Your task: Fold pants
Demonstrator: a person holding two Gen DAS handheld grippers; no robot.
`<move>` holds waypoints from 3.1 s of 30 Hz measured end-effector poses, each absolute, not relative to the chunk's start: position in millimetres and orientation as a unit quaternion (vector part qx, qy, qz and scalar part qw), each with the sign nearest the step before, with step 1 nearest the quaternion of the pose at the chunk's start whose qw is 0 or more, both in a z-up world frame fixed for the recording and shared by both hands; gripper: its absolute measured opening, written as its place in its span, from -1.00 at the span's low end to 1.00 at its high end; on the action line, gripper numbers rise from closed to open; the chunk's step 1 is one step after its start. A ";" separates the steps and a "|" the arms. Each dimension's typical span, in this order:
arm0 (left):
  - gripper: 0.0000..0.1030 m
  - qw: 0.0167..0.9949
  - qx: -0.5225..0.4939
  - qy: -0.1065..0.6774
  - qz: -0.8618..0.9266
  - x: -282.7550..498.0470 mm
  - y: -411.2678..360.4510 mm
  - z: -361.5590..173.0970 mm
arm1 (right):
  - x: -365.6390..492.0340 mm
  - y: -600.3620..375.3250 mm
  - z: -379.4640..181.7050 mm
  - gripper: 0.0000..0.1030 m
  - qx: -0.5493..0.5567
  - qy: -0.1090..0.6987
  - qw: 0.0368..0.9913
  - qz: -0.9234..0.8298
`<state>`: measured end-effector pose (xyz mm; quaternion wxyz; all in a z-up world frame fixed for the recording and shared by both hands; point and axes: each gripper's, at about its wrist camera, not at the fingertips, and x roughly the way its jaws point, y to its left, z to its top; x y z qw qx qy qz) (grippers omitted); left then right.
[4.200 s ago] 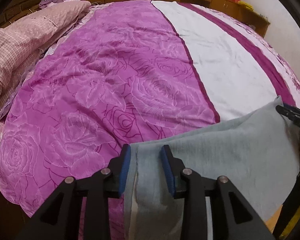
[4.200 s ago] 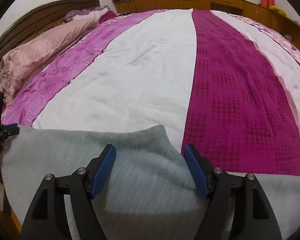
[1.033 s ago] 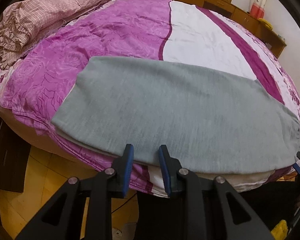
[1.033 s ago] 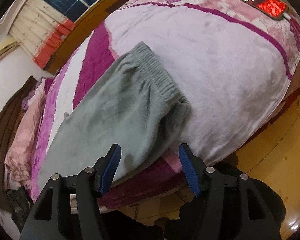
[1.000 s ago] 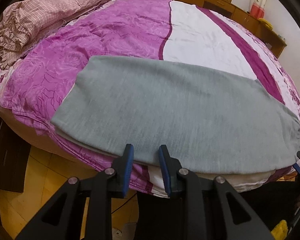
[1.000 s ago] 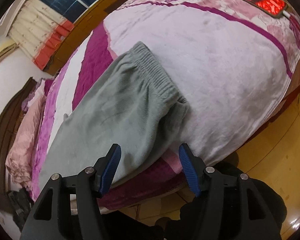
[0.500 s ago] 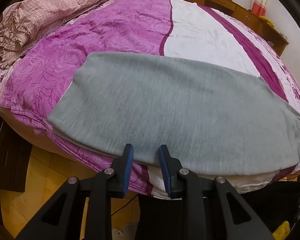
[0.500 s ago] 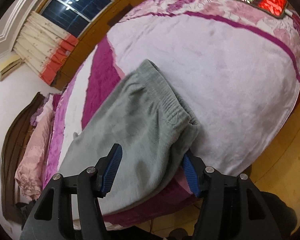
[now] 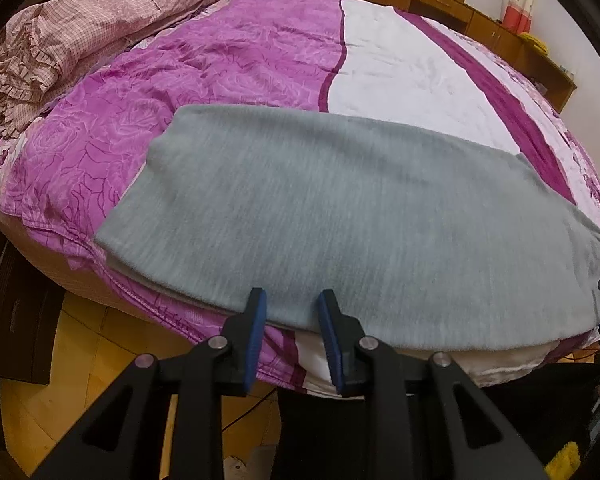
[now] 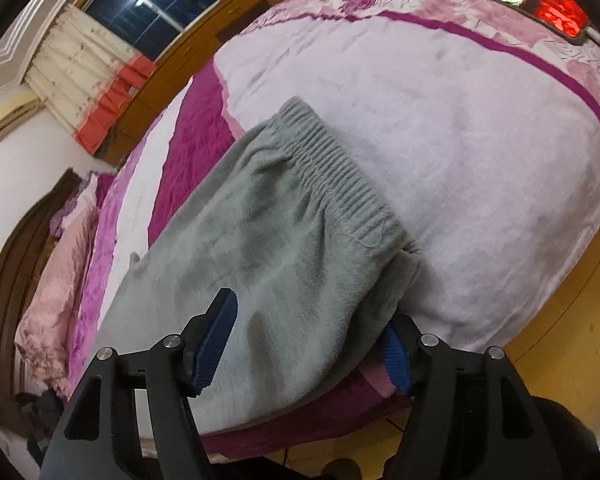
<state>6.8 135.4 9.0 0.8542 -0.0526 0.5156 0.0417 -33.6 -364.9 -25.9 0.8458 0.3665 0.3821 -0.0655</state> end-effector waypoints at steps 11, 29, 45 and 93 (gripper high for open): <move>-0.45 0.855 -0.043 0.516 0.030 -0.1 137.9 16.3 | -34.3 -369.9 -16.4 -0.85 0.367 0.364 0.853 -0.078; -0.45 0.864 -0.058 0.500 0.034 -9.5 154.7 33.2 | -29.0 -322.7 76.6 -0.93 0.268 0.327 0.906 0.017; -0.45 0.879 -0.063 0.471 0.040 -6.4 174.1 52.6 | -9.7 -238.7 138.0 -0.93 0.206 0.320 0.916 0.125; -0.45 0.879 -0.125 0.460 -0.003 11.9 202.9 38.4 | 35.0 3.9 10.7 -0.47 0.077 0.479 0.833 0.266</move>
